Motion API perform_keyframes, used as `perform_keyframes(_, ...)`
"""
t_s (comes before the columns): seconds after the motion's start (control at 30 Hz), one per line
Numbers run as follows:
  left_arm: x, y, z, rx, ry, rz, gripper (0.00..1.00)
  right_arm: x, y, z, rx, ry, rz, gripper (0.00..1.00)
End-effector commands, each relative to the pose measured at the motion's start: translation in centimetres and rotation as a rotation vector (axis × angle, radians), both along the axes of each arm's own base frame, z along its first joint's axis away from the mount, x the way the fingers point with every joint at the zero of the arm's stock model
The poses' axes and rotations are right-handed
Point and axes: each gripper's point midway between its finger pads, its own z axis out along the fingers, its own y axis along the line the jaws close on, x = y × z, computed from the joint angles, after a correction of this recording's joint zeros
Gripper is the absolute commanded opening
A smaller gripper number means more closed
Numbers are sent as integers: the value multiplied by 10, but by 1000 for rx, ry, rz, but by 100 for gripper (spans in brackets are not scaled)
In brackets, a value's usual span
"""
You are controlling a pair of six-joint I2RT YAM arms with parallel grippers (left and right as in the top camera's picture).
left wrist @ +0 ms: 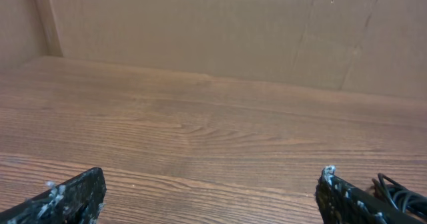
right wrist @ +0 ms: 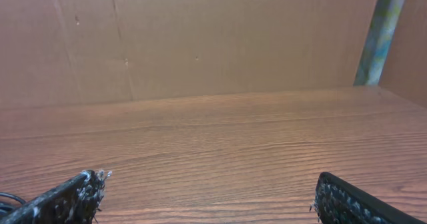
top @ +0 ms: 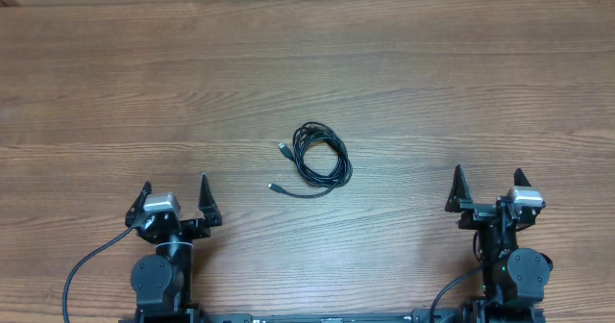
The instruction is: Untangle cables
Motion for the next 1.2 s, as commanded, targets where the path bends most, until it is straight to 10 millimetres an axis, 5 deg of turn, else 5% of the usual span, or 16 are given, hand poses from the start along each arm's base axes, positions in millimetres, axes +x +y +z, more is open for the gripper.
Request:
perform_keyframes(0.0, 0, 0, 1, -10, -9, -1, 100, 0, -2, -2, -5, -2, -8, 100)
perform_keyframes(0.87, 0, 5, 13, 1, -59, 24, 100, 0, -6, -1, -10, -6, -31, 100)
perform_keyframes(1.0, 0, 5, 32, 5, -135, 24, 100, -2, -13, 22, -10, -101, -74, 100)
perform_keyframes(1.17, -4, -1, 66, -4, -252, -6, 100, -8, 1, 66, -20, -228, 2, 100)
